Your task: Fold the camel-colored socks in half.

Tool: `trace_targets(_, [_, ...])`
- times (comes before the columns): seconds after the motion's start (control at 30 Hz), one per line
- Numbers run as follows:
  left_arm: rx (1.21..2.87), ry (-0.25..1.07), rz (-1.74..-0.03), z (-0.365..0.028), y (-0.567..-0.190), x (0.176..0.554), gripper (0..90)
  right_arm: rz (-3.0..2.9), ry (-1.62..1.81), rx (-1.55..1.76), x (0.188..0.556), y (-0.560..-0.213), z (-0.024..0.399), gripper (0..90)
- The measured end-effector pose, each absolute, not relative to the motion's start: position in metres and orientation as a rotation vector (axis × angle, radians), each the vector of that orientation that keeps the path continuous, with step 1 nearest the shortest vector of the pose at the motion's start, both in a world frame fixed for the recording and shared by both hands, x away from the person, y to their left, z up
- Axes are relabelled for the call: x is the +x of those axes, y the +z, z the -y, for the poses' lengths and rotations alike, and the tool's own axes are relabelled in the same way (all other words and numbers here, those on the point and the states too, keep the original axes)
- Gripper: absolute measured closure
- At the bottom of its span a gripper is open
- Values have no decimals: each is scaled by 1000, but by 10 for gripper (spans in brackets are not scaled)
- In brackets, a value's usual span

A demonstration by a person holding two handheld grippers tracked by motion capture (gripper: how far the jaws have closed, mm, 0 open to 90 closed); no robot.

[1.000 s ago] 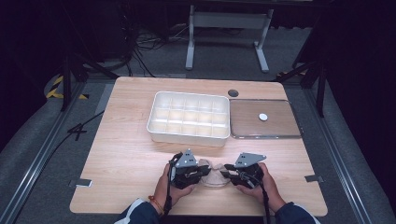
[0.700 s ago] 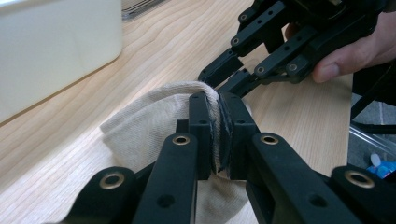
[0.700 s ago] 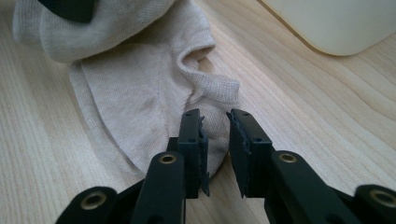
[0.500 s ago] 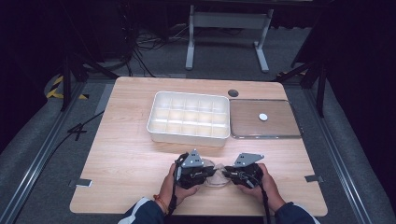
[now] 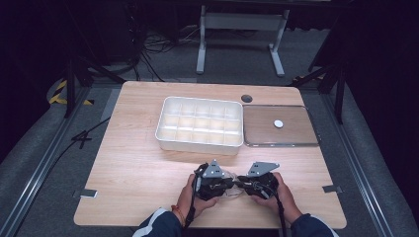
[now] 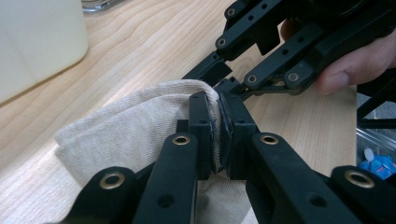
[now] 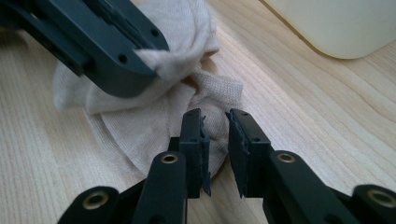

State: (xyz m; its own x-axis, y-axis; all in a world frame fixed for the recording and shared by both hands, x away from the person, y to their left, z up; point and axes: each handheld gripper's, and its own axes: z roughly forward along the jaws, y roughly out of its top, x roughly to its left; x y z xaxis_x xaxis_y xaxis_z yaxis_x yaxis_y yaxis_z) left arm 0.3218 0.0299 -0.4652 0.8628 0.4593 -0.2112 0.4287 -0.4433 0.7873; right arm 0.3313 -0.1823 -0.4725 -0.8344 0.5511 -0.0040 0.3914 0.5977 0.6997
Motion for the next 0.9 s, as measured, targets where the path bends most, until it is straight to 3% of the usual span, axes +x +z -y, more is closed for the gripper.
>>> trace_targets(0.8, [2124, 64, -661, -21, -479, 321, 827, -2609, 1068, 784, 332, -473, 183, 759])
trace_targets(0.9, [2120, 39, -648, -22, -478, 321, 768, -2609, 1070, 787, 332, -473, 183, 759])
